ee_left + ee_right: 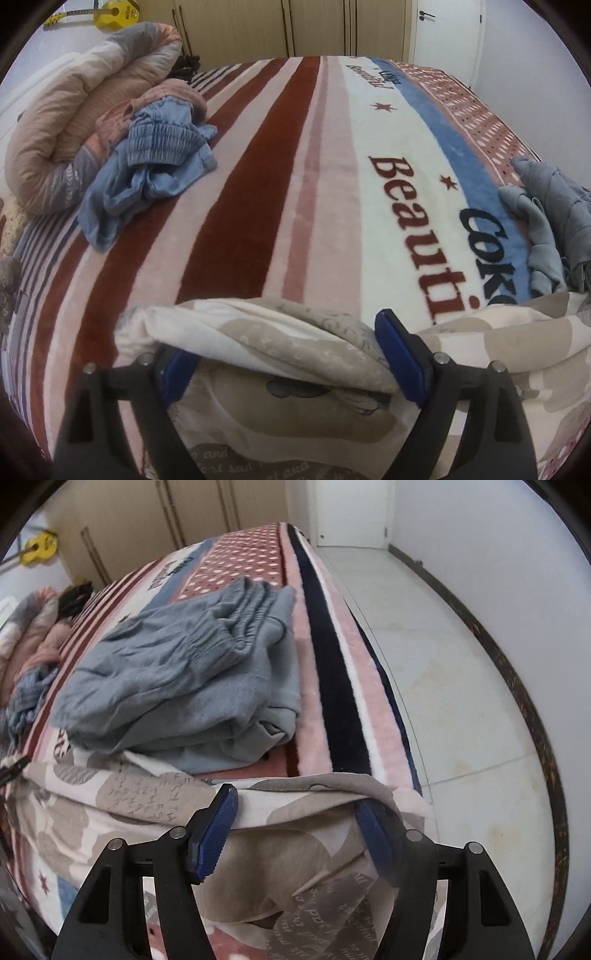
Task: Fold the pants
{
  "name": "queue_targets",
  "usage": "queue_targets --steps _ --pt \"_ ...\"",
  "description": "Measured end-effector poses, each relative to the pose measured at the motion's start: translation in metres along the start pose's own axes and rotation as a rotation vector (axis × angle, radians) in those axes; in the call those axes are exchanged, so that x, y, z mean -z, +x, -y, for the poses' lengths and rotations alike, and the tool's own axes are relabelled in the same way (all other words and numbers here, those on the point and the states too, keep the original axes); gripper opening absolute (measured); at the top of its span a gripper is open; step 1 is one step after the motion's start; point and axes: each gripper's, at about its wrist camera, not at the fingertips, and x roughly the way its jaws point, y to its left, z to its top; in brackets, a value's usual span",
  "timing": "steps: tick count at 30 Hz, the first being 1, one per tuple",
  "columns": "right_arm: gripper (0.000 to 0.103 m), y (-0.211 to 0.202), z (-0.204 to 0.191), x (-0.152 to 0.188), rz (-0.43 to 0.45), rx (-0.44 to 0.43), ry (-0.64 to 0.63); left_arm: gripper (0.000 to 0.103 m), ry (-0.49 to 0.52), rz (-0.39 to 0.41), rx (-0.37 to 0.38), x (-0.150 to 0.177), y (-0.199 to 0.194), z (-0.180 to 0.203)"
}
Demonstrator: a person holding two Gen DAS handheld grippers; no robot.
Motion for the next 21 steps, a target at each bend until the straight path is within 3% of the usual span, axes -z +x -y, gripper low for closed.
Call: queue_targets --steps 5,6,8,13,16,21 --pt "0.063 -0.021 0.012 -0.003 0.029 -0.091 0.049 0.089 0.02 0.055 -0.029 0.0 -0.01 0.001" --pt "0.064 -0.029 0.016 -0.005 0.045 -0.092 0.06 0.089 0.021 0.07 -0.03 0.0 -0.015 0.001" --pt "0.077 -0.043 0.022 -0.005 0.086 -0.033 0.049 0.089 0.022 0.092 -0.034 -0.002 -0.026 -0.001" --pt "0.077 -0.071 0.035 0.01 0.135 -0.049 0.054 0.089 0.045 0.125 -0.048 -0.002 -0.05 -0.005" --pt "0.077 -0.084 0.035 0.039 0.141 -0.058 0.011 0.096 0.042 0.101 -0.023 -0.002 -0.05 -0.01" --pt "0.076 -0.085 0.027 0.103 0.117 -0.006 -0.098 0.097 0.062 0.101 -0.074 0.001 -0.047 -0.012"
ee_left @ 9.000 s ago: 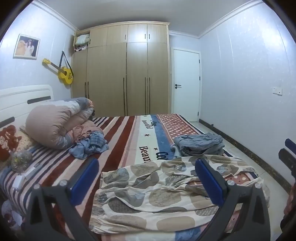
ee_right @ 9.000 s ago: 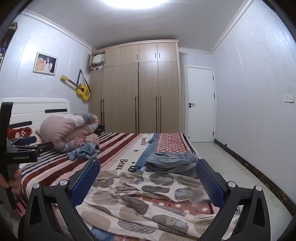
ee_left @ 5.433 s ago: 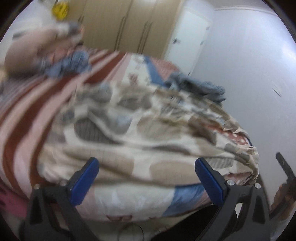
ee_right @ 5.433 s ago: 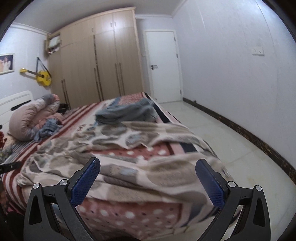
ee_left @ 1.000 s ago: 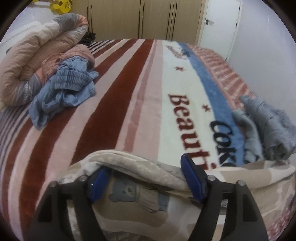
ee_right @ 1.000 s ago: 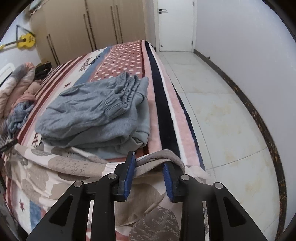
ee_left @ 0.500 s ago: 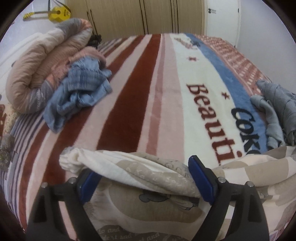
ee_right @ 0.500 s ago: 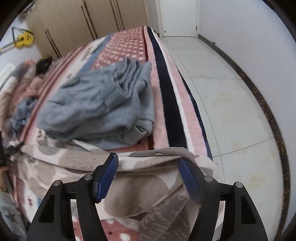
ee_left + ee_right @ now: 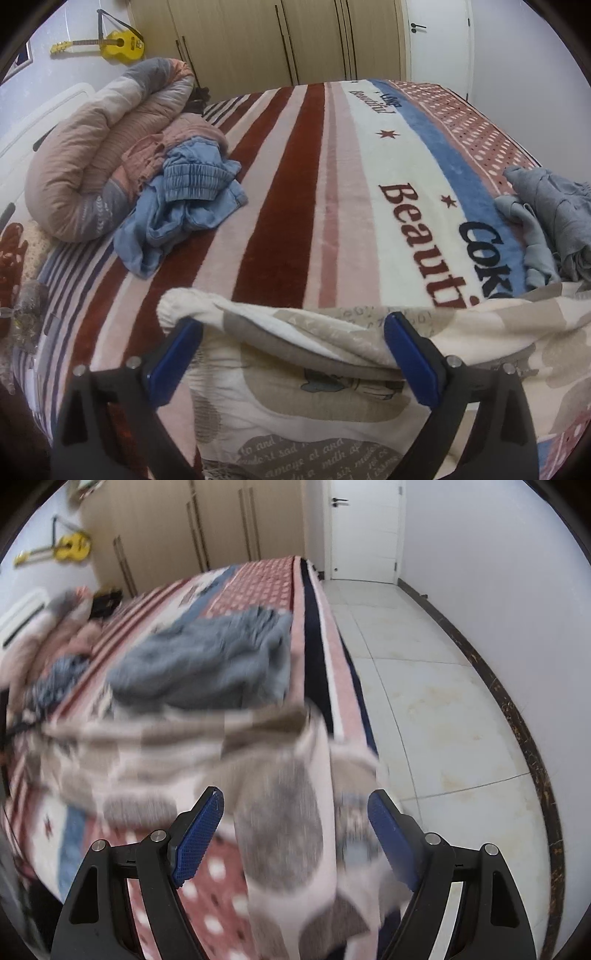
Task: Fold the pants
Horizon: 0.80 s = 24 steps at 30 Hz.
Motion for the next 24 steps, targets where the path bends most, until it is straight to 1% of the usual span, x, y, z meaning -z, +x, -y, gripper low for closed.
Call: queue_targets --steps 1,2,4,5,7,9,11,14,16,18,19,20,21,22,23,24 --pt "0.076 -0.001 -0.004 0.01 0.006 0.013 -0.027 0.097 0.015 0.011 -0.012 0.001 -0.002 0.001" --pt "0.074 -0.002 -0.01 0.024 0.02 0.022 -0.058 0.101 0.034 0.032 -0.036 0.002 -0.004 0.0" --pt "0.071 -0.002 -0.015 0.041 0.036 0.012 -0.078 0.102 0.048 0.058 -0.108 0.004 -0.007 -0.003" --pt "0.068 -0.002 -0.019 0.049 0.042 -0.001 -0.085 0.102 0.048 0.046 -0.105 0.005 -0.009 -0.005" --pt "0.066 0.002 -0.023 0.058 0.055 -0.015 -0.094 0.102 0.032 0.047 -0.074 0.008 -0.016 -0.01" --pt "0.064 0.009 -0.028 0.065 0.063 -0.005 -0.104 0.102 0.027 0.073 -0.068 0.01 -0.029 -0.012" --pt "0.064 0.016 -0.033 0.069 0.058 0.012 -0.116 0.102 0.032 0.094 -0.042 0.012 -0.043 -0.009" --pt "0.064 0.028 -0.039 0.073 0.041 0.038 -0.156 0.102 0.038 0.144 0.031 0.017 -0.072 0.004" --pt "0.064 0.036 -0.044 0.077 0.031 0.083 -0.187 0.102 0.057 0.18 0.09 0.02 -0.092 0.021" --pt "0.063 0.039 -0.046 0.079 0.043 0.107 -0.201 0.102 0.082 0.211 0.14 0.024 -0.11 0.039" --pt "0.052 0.038 -0.046 0.079 0.049 0.106 -0.197 0.102 0.094 0.222 0.162 0.025 -0.116 0.047" --pt "0.032 0.034 -0.046 0.079 0.056 0.097 -0.187 0.102 0.113 0.235 0.19 0.027 -0.124 0.059" --pt "0.018 0.031 -0.045 0.079 0.06 0.118 -0.184 0.102 0.125 0.242 0.205 0.028 -0.129 0.066" --pt "0.001 0.028 -0.043 0.077 0.064 0.157 -0.184 0.102 0.14 0.249 0.219 0.029 -0.133 0.075" --pt "0.003 0.024 -0.041 0.076 0.073 0.188 -0.185 0.102 0.153 0.254 0.229 0.03 -0.136 0.083" --pt "0.003 0.02 -0.035 0.075 0.082 0.194 -0.191 0.102 0.168 0.257 0.237 0.031 -0.139 0.091"
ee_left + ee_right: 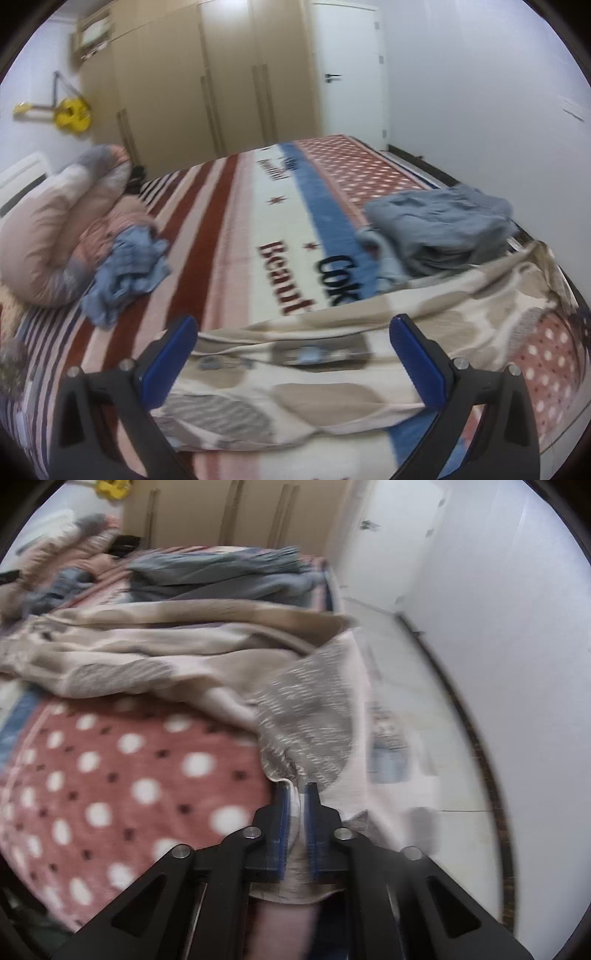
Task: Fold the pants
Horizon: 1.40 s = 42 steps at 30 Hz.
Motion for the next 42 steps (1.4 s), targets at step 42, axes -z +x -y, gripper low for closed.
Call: queue_targets --steps 42 --pt "0.028 0.057 0.06 -0.071 -0.07 -0.122 -0.016 0.102 0.123 -0.064 0.189 0.018 0.058 0.06"
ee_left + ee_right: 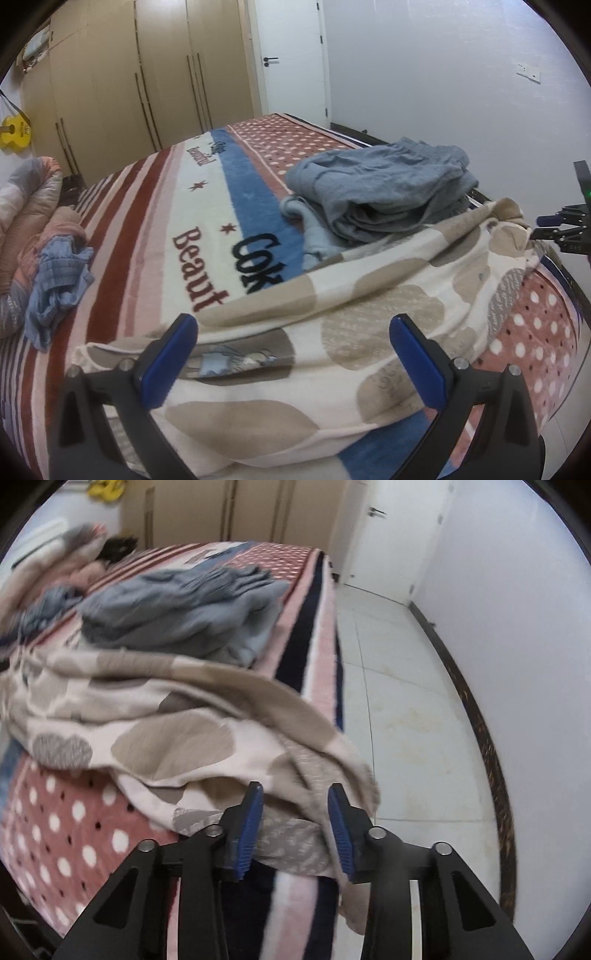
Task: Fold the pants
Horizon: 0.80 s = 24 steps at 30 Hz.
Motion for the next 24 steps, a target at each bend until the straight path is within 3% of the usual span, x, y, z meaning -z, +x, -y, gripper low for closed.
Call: queue_targets --steps 2,9,16,18,19,24 --pt "0.028 0.002 -0.007 0.003 -0.007 0.001 -0.034 0.102 0.0 -0.008 0.009 0.002 0.001 0.003" --pt "0.029 0.014 -0.026 0.0 0.046 0.15 -0.137 0.102 -0.042 -0.003 0.07 -0.001 0.005 0.013" --pt "0.024 0.04 -0.036 -0.009 0.01 0.102 -0.207 0.102 -0.067 0.001 0.179 -0.007 0.01 0.033" --pt "0.018 0.047 -0.034 -0.012 0.019 0.115 -0.2 0.102 -0.076 0.005 0.202 -0.009 0.01 0.038" --pt "0.002 0.049 -0.033 -0.014 0.019 0.13 -0.185 0.102 -0.077 0.006 0.205 -0.01 0.01 0.039" --pt "0.0 0.027 -0.025 -0.014 0.067 0.068 -0.141 0.102 -0.045 0.01 0.191 -0.009 0.006 0.043"
